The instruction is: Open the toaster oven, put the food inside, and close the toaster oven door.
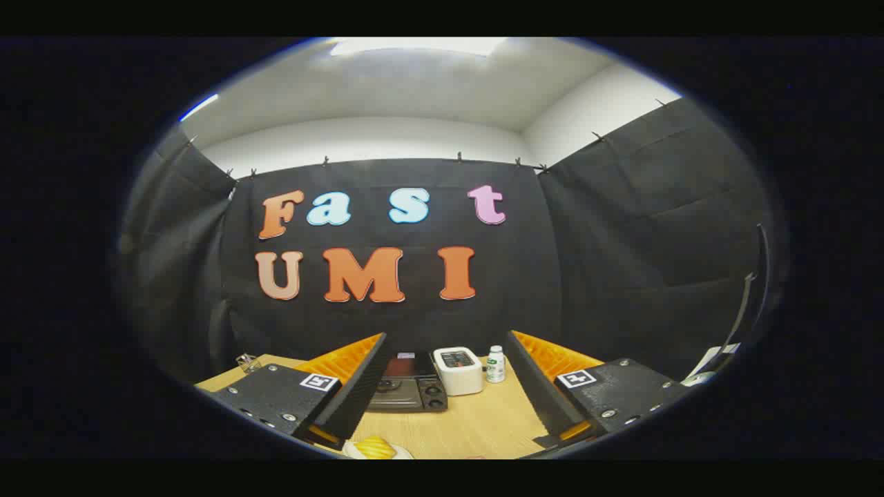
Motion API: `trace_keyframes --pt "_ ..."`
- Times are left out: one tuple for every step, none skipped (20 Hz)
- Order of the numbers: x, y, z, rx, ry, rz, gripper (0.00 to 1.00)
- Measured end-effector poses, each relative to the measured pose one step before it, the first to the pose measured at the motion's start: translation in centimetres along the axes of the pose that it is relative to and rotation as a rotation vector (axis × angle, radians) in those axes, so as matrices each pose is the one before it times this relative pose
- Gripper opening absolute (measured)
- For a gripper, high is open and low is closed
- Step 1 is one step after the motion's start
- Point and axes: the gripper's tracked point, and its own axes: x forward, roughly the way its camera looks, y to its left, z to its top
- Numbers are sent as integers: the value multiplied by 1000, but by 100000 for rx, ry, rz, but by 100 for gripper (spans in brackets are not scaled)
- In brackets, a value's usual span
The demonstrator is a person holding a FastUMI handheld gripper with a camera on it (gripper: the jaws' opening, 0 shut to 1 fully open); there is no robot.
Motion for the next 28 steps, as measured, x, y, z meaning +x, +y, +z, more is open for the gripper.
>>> trace_keyframes --pt "169 498 -78 -1557 434 203 99" --pt "143 599 70 -1113 -20 608 99" --pt "95 799 -27 -685 456 1305 99" --pt "108 669 -166 -556 1120 1615 99" --pt "139 350 -263 -513 693 1020 99" --pt "71 129 157 -568 -221 206 99" --pt "373 10 171 -844 -353 -241 99" --pt "316 -64 107 -589 -960 -654 99" --pt "292 2 12 -199 -662 -459 99" --pt "282 142 -7 133 -183 302 99" --pt "296 238 -238 196 272 592 99" --pt "445 281 -211 -51 338 684 99" --pt "602 368 -395 -549 171 1205 99" --pt "628 367 -406 -877 310 1275 99" --pt "795 323 -648 -637 568 1127 99" --pt "810 317 -625 -9 948 674 99" --pt "840 474 -532 380 1001 838 99" --pt "901 459 -636 470 1515 834 99" --pt "662 520 -743 772 1767 804 99" --pt "647 661 -393 909 465 1255 99" --pt "631 509 -338 972 527 370 99" --pt "607 349 -542 929 858 70 99" --pt "805 465 -619 809 900 243 99" --pt "876 431 -562 600 1176 93 99" --pt "811 465 -517 54 1126 170 99" --pt "864 533 -524 -665 1184 31 99" --pt "1038 763 -693 -1152 1639 839 99" --pt "975 771 -774 -968 1873 882 99"
